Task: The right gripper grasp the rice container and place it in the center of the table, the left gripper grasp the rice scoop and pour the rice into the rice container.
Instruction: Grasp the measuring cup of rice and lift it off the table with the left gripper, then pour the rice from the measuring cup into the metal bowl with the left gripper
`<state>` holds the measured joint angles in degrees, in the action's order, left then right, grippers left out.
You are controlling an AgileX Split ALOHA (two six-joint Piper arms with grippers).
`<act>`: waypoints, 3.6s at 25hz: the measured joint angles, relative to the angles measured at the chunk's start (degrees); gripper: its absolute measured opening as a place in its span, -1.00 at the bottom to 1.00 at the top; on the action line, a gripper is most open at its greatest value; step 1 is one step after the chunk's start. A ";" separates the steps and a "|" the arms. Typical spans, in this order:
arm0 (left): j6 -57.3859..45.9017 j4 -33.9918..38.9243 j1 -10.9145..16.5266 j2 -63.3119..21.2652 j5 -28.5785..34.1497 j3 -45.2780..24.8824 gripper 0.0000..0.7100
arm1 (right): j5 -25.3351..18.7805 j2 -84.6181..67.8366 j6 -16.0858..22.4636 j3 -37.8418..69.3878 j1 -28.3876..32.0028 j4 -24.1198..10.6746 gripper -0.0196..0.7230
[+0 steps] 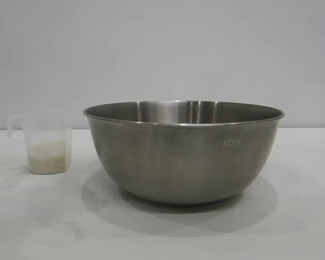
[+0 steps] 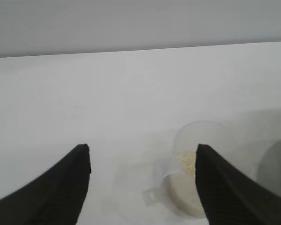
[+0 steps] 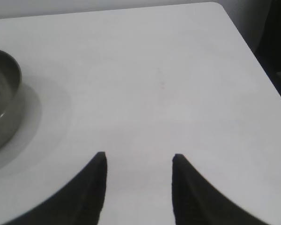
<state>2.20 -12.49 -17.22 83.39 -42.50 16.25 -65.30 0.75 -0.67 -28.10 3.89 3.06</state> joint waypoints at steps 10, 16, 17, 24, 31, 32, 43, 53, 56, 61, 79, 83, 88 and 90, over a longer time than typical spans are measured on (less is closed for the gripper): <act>-1.10 0.02 0.00 14.73 -11.06 0.00 0.26 | 0.00 0.00 0.00 0.00 0.00 0.00 -0.07; -2.41 3.84 0.00 24.76 -22.02 0.00 0.26 | 0.00 0.00 0.00 0.00 0.00 0.00 -0.07; -3.06 4.88 0.00 26.14 -22.30 0.00 0.26 | 0.00 0.00 0.00 0.00 0.00 0.00 -0.07; -4.84 5.39 0.00 29.13 -22.60 0.00 0.26 | 0.00 0.00 0.00 0.00 0.00 0.04 -0.07; -5.05 4.19 0.00 29.85 -22.66 1.40 0.26 | 0.00 0.00 0.00 0.00 0.00 0.04 -0.07; -5.05 3.96 0.00 30.08 -22.66 1.83 0.26 | 0.00 0.00 0.00 0.00 0.00 0.04 -0.07; -4.86 2.93 0.00 31.73 -22.66 6.09 0.10 | 0.00 0.00 0.00 0.00 0.00 0.04 -0.07; -4.72 2.93 0.00 34.18 -22.74 9.33 0.10 | 0.00 0.00 0.00 0.00 0.00 0.13 -0.07; -4.72 2.93 0.00 34.18 -22.74 10.66 0.10 | 0.00 0.00 0.00 0.00 0.00 0.13 -0.07; -4.67 3.05 0.00 34.18 -22.63 12.53 -0.23 | 0.00 0.00 0.00 0.00 0.00 0.13 -0.07; 1.94 9.09 0.00 26.93 -22.26 13.59 -1.00 | 0.00 0.00 0.00 0.00 0.00 0.13 -0.07; 8.08 15.14 0.00 22.06 -22.26 14.58 -1.00 | 0.00 0.00 0.00 0.00 0.00 0.13 -0.07; 16.25 25.33 0.00 19.28 -22.26 18.13 -1.00 | 0.00 0.00 0.00 0.00 0.00 0.13 -0.07; 19.66 29.00 0.00 19.16 -22.26 19.44 -1.00 | 0.00 0.00 0.00 0.00 0.00 0.13 -0.07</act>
<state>21.85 16.51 -17.22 102.56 -64.75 35.69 -65.30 0.75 -0.67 -28.10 3.89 3.19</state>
